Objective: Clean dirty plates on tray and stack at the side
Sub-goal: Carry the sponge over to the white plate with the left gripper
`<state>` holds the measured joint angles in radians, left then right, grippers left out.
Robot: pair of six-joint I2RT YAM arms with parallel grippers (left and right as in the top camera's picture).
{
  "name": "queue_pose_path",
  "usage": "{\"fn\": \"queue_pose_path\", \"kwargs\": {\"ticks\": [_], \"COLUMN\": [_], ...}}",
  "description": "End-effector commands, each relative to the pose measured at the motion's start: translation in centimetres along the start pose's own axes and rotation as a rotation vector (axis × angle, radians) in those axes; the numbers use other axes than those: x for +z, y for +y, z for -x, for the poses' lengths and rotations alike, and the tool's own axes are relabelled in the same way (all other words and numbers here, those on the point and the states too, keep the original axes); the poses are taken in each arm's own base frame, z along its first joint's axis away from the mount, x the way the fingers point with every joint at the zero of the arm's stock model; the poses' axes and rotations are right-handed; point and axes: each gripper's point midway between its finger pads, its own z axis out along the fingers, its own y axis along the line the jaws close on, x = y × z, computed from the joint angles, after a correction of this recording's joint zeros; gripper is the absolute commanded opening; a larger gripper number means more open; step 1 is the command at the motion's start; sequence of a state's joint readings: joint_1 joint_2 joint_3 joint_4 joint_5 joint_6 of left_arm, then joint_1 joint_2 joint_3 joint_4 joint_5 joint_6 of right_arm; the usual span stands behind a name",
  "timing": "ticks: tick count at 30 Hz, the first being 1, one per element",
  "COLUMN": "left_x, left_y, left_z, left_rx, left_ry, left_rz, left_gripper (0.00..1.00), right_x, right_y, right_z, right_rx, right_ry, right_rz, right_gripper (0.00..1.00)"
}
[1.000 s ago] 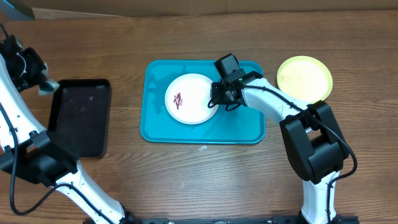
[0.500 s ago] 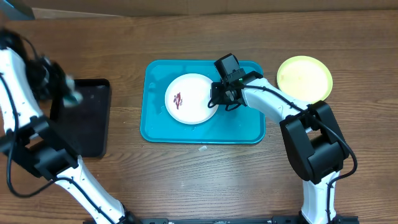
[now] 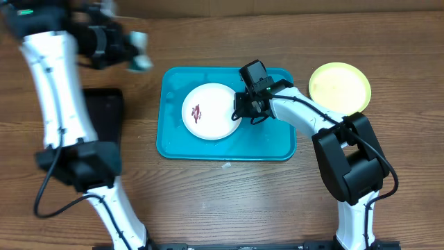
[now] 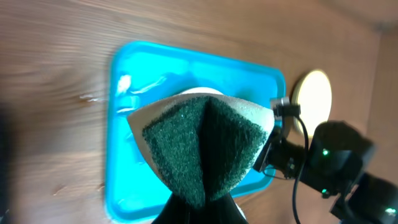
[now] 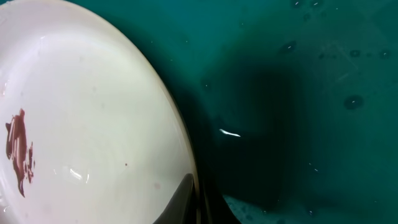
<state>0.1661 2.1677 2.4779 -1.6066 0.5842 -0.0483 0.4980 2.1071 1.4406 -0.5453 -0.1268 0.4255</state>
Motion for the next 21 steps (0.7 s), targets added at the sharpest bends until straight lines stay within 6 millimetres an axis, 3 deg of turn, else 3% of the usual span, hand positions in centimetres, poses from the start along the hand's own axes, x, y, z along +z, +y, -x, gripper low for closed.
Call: {"fn": "queue_pose_path", "kwargs": {"ticks": [1,6,9,13,21], "left_x": [6.7,15.4,18.9,21.0,23.1], "left_y": [-1.4,-3.5,-3.9,-3.1,-0.7], "left_z": [-2.4,-6.7,-8.6,-10.0,-10.3], "left_rx": [0.037,0.086,0.107,0.081,0.022], "left_ry": [0.143,0.27,0.297,0.314,0.276], "left_rz": [0.035,0.03,0.031,0.061,0.113], "left_gripper": [0.04,0.04,0.04,0.04,0.04], "right_x": [0.3,0.3,0.3,0.3,0.3], "right_y": [0.3,0.2,0.1,0.0,0.1], "right_z": [0.2,0.2,0.0,0.1,0.3], "right_rx": [0.035,0.043,0.044,0.053,0.052], "right_ry": [-0.001,0.002,0.008,0.006,-0.001], "right_rz": [0.012,0.009,0.005,0.002,0.006], "right_gripper": [0.04,0.04,0.04,0.04,0.04]}}
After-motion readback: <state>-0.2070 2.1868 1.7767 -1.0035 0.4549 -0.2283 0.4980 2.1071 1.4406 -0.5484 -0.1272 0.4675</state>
